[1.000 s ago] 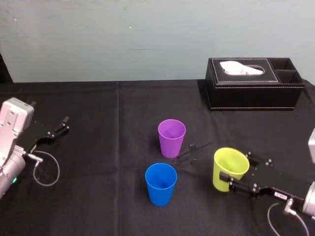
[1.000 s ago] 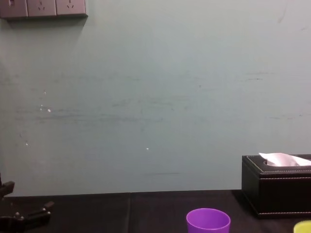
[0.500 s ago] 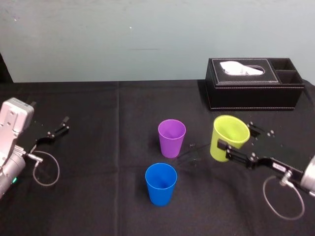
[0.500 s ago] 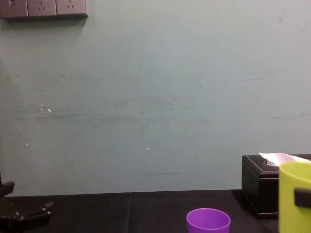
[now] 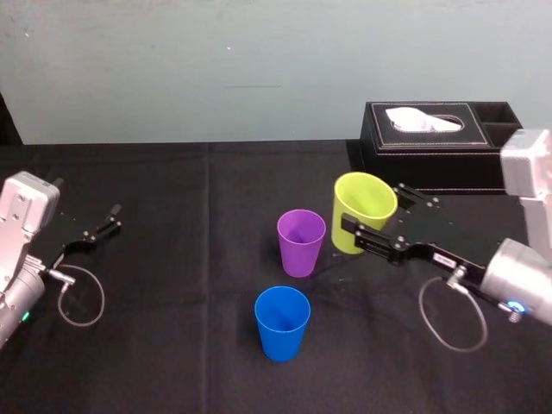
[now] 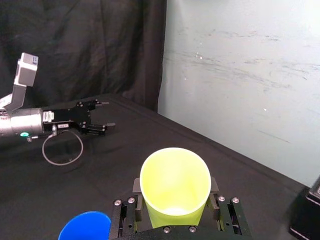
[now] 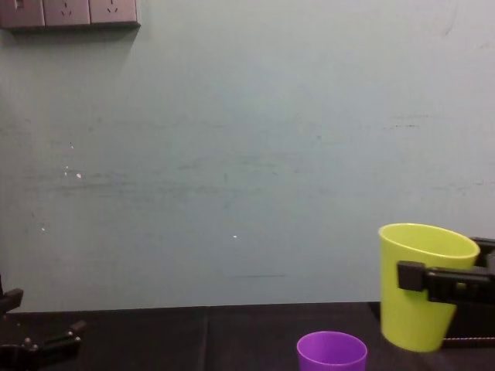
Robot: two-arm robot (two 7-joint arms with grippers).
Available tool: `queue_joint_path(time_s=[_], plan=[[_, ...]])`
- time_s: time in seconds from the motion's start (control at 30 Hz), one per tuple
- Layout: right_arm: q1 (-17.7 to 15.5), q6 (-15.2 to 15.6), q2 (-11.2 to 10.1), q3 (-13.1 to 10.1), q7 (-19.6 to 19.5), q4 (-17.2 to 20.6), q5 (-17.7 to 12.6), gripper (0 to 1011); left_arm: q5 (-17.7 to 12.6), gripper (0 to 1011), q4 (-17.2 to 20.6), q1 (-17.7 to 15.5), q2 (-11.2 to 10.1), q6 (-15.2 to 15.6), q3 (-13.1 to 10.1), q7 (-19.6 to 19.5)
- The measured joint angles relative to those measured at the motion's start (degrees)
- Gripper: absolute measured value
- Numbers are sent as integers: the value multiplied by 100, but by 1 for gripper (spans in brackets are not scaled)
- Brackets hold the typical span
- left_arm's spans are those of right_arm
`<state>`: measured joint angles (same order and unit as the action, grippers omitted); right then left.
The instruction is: Stack the three plastic cups sequentially using one hand.
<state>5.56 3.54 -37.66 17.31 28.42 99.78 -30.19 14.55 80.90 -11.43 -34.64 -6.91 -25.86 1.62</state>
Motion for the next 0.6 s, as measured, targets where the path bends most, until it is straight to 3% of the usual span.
queue_joint_path(time_s=[0.6], plan=[[801, 377, 578, 581, -222, -514, 425, 735, 0, 1011, 0, 0, 0, 0, 0, 0]])
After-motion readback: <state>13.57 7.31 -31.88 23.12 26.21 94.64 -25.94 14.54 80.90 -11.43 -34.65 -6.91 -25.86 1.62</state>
